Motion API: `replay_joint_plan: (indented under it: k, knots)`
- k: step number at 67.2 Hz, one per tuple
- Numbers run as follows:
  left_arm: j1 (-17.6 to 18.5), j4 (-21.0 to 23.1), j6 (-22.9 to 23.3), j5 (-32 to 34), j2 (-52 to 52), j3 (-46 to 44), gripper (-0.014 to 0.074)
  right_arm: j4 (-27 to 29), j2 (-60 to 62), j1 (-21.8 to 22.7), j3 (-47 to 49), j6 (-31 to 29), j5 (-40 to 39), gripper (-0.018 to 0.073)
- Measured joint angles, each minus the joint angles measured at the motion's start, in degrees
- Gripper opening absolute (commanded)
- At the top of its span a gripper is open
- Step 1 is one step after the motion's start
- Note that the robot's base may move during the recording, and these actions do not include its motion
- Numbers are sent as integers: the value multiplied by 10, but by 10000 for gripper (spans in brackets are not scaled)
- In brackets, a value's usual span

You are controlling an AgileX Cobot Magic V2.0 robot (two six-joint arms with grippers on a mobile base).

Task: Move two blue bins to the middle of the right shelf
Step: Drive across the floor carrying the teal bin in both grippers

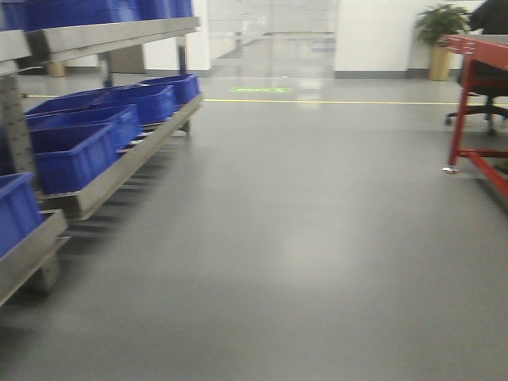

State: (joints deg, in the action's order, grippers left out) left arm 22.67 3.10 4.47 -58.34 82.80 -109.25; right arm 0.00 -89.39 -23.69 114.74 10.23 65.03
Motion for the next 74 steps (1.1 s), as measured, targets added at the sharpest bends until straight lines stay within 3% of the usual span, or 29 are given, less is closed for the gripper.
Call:
replay_joint_plan:
  k: [74]
  knots:
    - [0,-1,0,0,0,0,-111,0,0,0,0,0,0,-151]
